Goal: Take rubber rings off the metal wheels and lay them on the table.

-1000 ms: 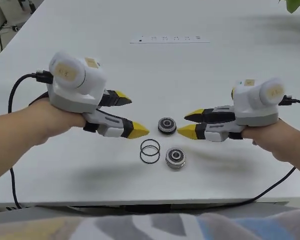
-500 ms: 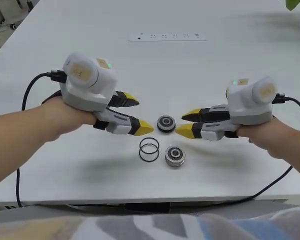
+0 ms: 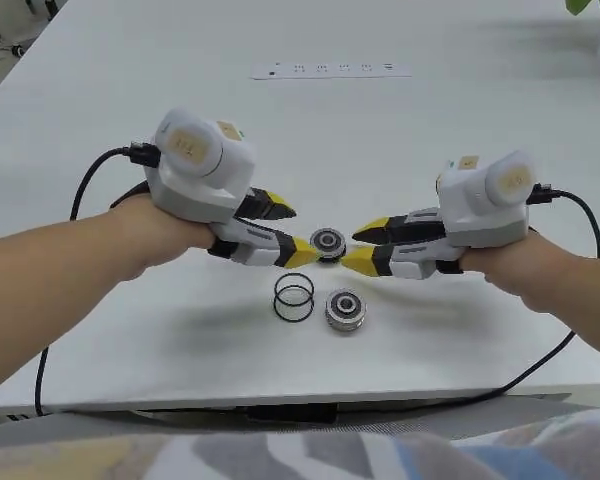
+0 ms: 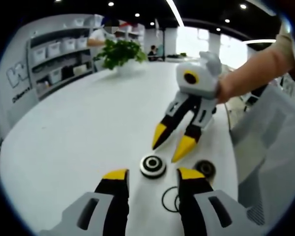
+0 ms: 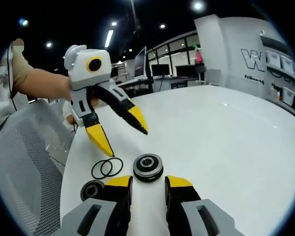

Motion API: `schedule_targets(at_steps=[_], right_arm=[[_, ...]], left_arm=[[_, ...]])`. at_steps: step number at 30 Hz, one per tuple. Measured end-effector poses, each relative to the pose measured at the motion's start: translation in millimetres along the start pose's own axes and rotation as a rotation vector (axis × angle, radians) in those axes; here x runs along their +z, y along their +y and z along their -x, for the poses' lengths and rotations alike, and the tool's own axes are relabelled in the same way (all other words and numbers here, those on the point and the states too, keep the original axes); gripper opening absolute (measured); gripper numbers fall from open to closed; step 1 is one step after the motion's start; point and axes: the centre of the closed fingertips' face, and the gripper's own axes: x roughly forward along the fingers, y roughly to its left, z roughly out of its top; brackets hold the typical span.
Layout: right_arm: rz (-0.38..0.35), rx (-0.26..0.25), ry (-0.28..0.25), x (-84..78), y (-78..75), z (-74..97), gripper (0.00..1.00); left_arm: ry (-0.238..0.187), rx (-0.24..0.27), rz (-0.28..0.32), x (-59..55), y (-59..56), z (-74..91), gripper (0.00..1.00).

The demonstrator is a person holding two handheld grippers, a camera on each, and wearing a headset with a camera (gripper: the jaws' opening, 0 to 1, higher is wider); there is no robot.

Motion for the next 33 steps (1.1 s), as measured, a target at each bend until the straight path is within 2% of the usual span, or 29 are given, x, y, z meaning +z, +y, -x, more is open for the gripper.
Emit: schedule_targets(at_steps=[12, 24, 33], right_arm=[[-0.003, 0.000, 0.001, -1.7, -1.2, 0.6, 0.24], [-0.001, 0.008, 0.000, -1.6, 1.9, 0.4, 0.23], [-0.001, 0.005, -0.003, -0.1, 0.5, 0.1, 0.23]], left_arm=[[0.009, -0.013, 0.000, 1.9, -2.5, -17.0, 0.31], [0.033, -0.020, -0.002, -2.8, -6.0, -29.1, 0.21], [0.030, 0.007, -0.010, -2.7, -3.1, -31.6, 0.17]])
